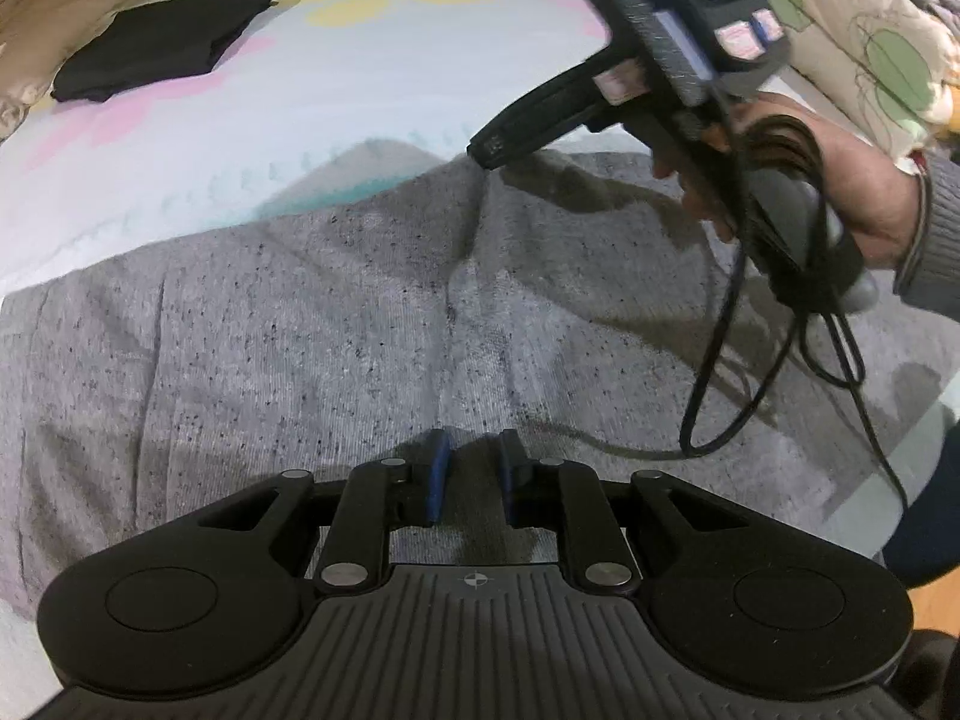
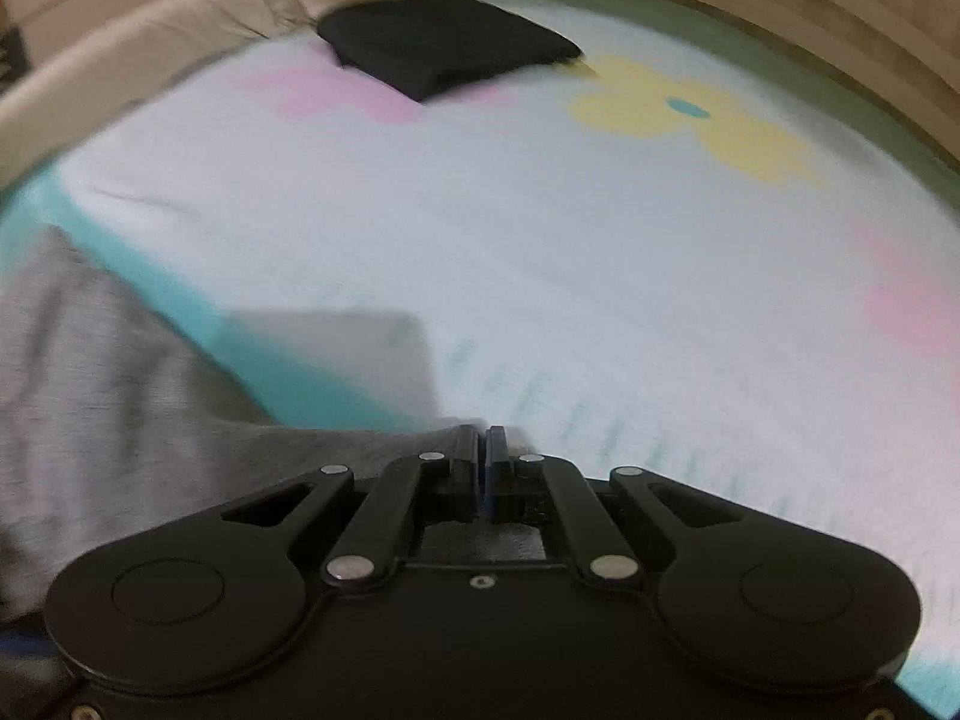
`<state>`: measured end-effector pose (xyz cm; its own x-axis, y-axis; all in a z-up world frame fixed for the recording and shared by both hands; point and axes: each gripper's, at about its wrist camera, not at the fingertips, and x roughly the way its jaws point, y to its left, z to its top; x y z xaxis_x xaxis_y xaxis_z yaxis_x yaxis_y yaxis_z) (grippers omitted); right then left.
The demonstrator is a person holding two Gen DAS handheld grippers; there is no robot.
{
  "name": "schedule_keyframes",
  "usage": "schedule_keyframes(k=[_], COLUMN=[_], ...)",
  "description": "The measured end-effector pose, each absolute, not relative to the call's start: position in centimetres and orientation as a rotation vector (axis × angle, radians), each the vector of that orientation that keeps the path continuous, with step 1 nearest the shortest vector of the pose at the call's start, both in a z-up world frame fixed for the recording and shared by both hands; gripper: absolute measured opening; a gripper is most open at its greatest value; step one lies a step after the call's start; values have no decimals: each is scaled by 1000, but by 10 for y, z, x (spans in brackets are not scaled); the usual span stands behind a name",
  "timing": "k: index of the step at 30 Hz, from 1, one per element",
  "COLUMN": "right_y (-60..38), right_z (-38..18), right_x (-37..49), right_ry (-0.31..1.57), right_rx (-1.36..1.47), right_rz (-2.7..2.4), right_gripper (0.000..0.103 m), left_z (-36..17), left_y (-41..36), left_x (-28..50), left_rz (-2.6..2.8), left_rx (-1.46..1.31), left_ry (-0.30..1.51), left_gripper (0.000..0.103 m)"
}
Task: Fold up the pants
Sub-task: 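Open both tools and release the folded sweatpants, then move the right tool to the sweatpants corner and close on it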
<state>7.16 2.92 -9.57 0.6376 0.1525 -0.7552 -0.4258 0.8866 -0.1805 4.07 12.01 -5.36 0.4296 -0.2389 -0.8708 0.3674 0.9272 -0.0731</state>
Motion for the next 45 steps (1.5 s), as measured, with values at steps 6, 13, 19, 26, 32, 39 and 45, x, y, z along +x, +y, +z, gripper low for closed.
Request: schedule_keyframes(k=[6, 13, 19, 26, 32, 39, 45], right_y=[-4, -62, -66, -116, -151, -206, -258], right_z=[-71, -37, -67, -78, -56, -73, -74], right_x=[72, 26, -3, 17, -3, -43, -68], right_ry=[814, 802, 875, 914, 915, 1066, 1083], right_rx=[-193, -191, -344, -286, -199, -227, -224], right_rz=[332, 292, 323, 63, 38, -46, -144], right_gripper=[19, 20, 19, 47, 51, 59, 65], left_z=[-36, -33, -69, -50, -35, -63, -60], left_y=[120, 104, 87, 77, 29, -21, -15], left_x=[52, 90, 104, 94, 71, 19, -2], left_rz=[-305, -355, -251, -153, -367, -555, -595], left_rx=[114, -108, -93, -113, -69, 116, 85], left_ry=[944, 897, 974, 937, 914, 1011, 1081], left_gripper=[17, 17, 18, 17, 17, 22, 24])
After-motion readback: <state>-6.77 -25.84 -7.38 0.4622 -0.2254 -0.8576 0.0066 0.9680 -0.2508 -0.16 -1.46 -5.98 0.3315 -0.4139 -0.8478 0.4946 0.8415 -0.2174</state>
